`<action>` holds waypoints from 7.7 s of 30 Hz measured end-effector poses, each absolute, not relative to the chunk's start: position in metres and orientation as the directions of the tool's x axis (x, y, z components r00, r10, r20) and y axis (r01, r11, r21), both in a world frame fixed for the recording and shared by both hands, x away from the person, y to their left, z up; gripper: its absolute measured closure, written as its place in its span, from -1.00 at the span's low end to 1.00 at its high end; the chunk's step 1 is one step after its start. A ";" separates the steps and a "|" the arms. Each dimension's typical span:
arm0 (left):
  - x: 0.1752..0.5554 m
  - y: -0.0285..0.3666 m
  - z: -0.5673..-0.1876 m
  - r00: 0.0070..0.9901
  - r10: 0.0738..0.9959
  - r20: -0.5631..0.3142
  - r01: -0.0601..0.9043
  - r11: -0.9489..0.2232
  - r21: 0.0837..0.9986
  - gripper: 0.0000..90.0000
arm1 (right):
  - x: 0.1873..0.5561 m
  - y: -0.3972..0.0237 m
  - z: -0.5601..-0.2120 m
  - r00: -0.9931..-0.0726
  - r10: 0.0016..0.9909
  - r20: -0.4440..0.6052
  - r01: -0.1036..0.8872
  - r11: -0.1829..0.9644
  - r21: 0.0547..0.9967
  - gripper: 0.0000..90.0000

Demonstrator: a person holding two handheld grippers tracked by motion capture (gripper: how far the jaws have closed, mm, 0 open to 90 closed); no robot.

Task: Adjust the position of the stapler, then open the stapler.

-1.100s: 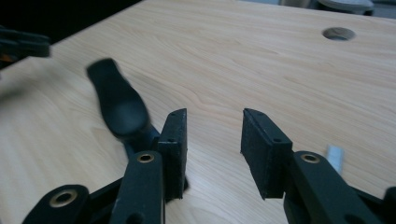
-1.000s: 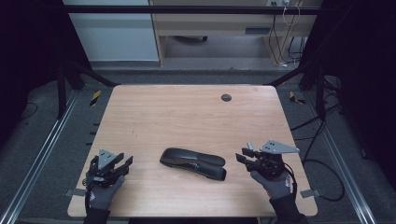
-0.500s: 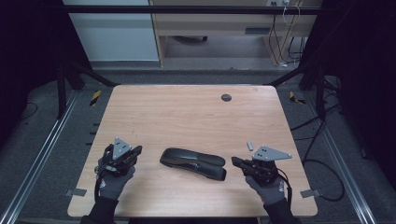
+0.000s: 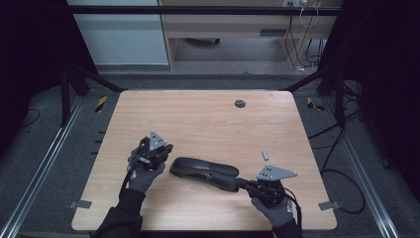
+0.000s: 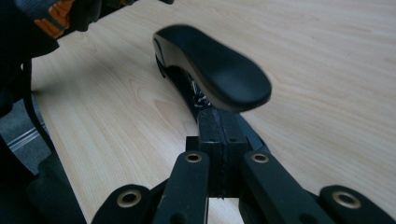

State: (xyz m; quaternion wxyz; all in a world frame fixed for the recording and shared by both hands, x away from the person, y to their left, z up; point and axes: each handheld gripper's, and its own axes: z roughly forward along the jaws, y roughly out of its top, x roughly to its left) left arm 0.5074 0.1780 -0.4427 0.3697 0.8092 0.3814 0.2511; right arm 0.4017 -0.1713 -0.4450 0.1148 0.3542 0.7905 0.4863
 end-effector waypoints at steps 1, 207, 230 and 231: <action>0.511 0.174 -0.446 0.592 0.797 0.120 0.435 -0.441 0.785 1.00 | 0.401 -0.170 -0.448 -0.721 0.672 0.168 0.456 0.277 0.846 1.00; 0.421 -0.004 -0.457 0.540 0.352 0.764 -0.002 -0.908 0.420 0.10 | 0.420 -0.182 -0.504 -0.495 0.851 0.175 0.500 0.114 0.858 1.00; 0.420 -0.003 -0.460 0.521 0.337 0.785 -0.018 -0.915 0.404 0.18 | 0.436 -0.149 -0.508 -0.486 0.861 0.149 0.523 0.149 0.839 1.00; 0.420 -0.003 -0.460 0.515 0.339 0.787 -0.018 -0.914 0.406 0.18 | 0.436 -0.148 -0.508 -0.486 0.862 0.143 0.520 0.153 0.840 1.00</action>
